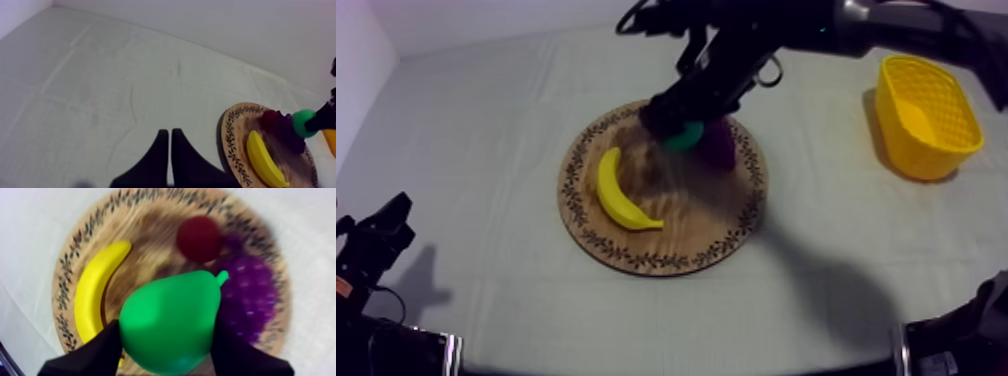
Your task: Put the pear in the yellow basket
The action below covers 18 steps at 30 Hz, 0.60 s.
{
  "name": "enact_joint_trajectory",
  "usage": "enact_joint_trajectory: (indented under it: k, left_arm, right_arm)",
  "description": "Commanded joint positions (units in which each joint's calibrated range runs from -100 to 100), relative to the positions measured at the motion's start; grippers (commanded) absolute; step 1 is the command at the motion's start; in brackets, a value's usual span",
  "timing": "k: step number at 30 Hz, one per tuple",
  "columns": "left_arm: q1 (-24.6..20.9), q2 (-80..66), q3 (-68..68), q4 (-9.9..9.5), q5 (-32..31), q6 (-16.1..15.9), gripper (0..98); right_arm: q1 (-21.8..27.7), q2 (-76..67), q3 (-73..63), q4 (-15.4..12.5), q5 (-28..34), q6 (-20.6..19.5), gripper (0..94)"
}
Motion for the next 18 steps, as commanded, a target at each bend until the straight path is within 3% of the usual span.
enact_joint_trajectory:
  k: [1,12,18]
  left_arm:
    - [0.0,0.0,0.0,-0.02,0.0,0.0,0.1]
    - [0.0,0.0,0.0,-0.02,0.0,0.0,0.1]
    - [0.0,0.0,0.0,-0.02,0.0,0.0,0.1]
  right_arm:
    - [1.5,-4.6,0.7,1.7,-1.4,-0.5,36.9]
    - [14.7,-19.4,6.7,11.3,-7.8,-4.7,36.0]
    - [23.5,-23.2,11.0,18.5,-11.2,-9.6,36.5]
